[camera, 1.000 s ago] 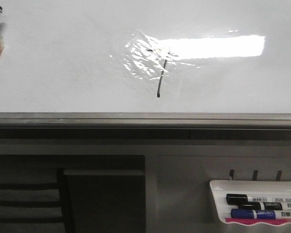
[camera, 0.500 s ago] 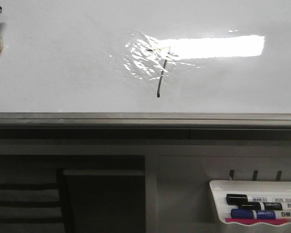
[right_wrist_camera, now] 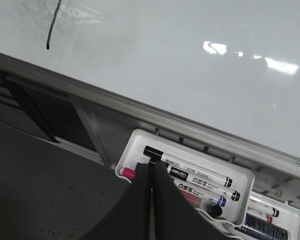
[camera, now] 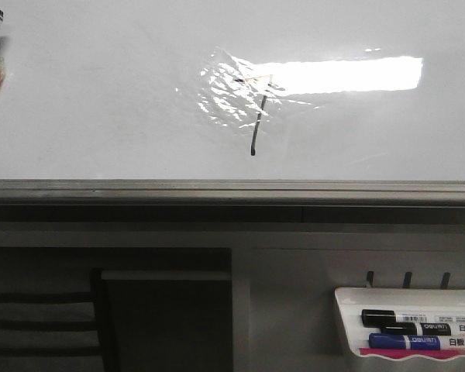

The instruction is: Write number 7 on whiteboard

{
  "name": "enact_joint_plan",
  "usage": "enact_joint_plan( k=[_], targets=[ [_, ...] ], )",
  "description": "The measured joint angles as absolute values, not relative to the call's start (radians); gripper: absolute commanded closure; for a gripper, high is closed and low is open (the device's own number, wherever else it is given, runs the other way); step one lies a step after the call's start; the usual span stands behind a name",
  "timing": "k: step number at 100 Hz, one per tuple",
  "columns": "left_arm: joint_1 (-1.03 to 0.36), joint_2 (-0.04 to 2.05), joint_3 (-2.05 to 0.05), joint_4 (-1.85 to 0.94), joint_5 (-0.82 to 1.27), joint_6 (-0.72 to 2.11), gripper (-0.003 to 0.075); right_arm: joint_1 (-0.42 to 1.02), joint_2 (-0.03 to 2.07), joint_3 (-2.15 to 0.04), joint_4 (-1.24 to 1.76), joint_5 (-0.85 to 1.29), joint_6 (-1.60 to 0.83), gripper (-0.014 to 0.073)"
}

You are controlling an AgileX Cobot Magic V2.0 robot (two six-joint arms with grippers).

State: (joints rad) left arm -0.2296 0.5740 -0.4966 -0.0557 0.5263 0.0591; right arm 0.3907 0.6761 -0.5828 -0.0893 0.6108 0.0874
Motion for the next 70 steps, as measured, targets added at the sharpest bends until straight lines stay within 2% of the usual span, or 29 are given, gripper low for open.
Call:
enact_joint_plan(
  k=[46, 70],
  targets=[
    [-0.23, 0.557, -0.496, -0.049, 0.519, 0.059, 0.0741, 0.391, 0.676, -0.583, -0.089, 0.617, 0.087, 0.0665],
    [-0.169, 0.348, -0.401, -0.049, 0.42, 0.059, 0.0741, 0.391, 0.676, -0.583, -0.089, 0.619, 0.087, 0.0665]
  ],
)
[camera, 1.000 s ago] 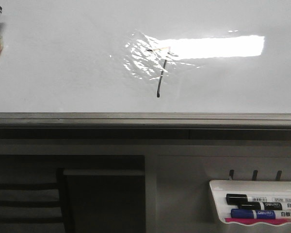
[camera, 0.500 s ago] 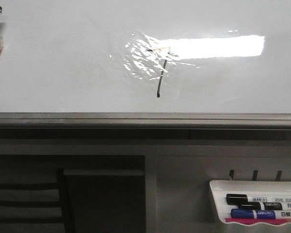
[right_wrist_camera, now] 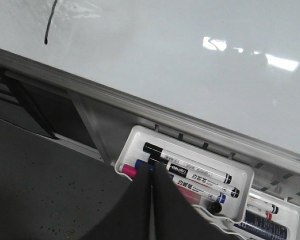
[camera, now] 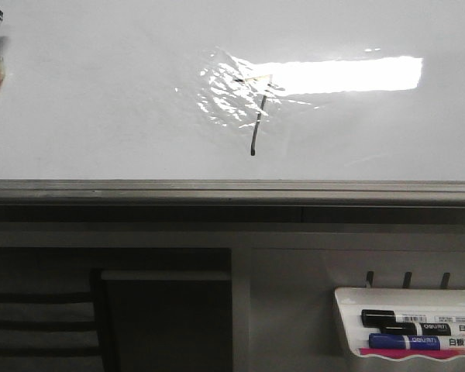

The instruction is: Write number 7 on whiteboard

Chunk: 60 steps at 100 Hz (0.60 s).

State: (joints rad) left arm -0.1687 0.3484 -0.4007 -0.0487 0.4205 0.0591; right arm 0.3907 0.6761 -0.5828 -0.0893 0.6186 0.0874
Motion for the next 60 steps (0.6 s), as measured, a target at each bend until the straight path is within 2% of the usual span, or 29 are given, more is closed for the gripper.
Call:
enact_joint_plan(
  k=[32, 60],
  targets=[
    [-0.061, 0.052, -0.012, -0.085, 0.055, 0.059, 0.0741, 0.391, 0.676, -0.583, -0.089, 0.619, 0.087, 0.0665],
    [-0.051, -0.004, 0.0, -0.096, 0.139, 0.059, 0.0741, 0.391, 0.676, -0.583, -0.089, 0.621, 0.087, 0.0665]
  ],
)
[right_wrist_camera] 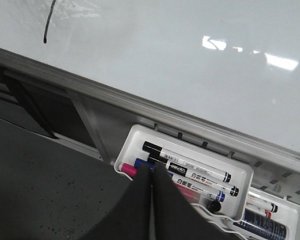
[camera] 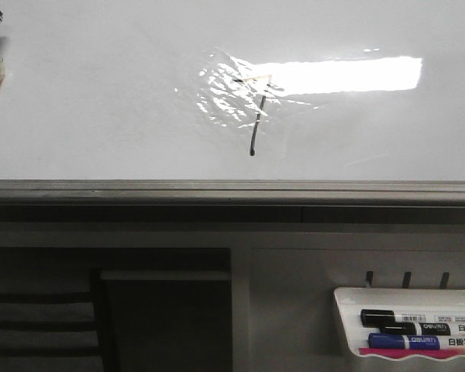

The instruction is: Write number 7 on whiteboard

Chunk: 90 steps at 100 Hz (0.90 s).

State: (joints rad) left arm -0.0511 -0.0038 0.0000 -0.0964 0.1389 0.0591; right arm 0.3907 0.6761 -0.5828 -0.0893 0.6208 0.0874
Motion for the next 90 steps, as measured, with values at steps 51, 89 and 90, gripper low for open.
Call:
enact_joint_plan(
  k=[51, 89, 90],
  targets=[
    [-0.051, -0.004, 0.0, -0.096, 0.16, 0.059, 0.0741, 0.391, 0.676, -0.583, -0.089, 0.621, 0.087, 0.0665],
    [-0.051, -0.004, 0.0, -0.098, 0.163, 0.059, 0.0741, 0.322, 0.553, -0.486, -0.087, 0.55, 0.087, 0.0665],
    [-0.051, -0.004, 0.0, -0.098, 0.163, 0.059, 0.0741, 0.31, 0.541, -0.479, -0.087, 0.546, 0.087, 0.0665]
  ],
)
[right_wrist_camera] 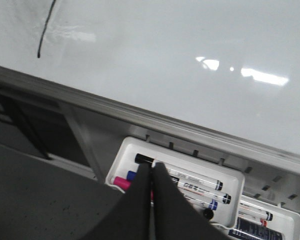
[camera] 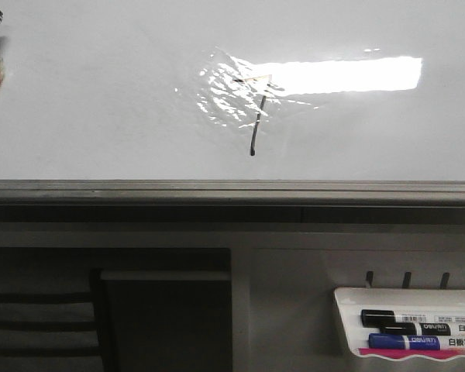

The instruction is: Write number 7 on whiteboard

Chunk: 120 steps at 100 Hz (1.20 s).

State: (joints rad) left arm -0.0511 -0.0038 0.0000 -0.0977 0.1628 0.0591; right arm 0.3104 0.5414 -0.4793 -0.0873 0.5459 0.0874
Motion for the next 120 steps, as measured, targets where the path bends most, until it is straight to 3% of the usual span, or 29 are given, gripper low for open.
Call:
enact_joint_plan(
  k=[37, 60, 120],
  targets=[
    [-0.051, -0.004, 0.0, -0.098, 0.163, 0.059, 0.0741, 0.006, 0.146, -0.063, -0.016, 0.162, 0.087, 0.0665],
    [-0.051, -0.004, 0.0, -0.098, 0.163, 0.059, 0.0741, -0.011, 0.001, 0.008, -0.009, 0.137, 0.087, 0.0665],
    [-0.051, -0.004, 0.0, -0.098, 0.164, 0.059, 0.0741, -0.011, -0.012, 0.008, -0.019, 0.074, 0.048, 0.0665]
  ],
)
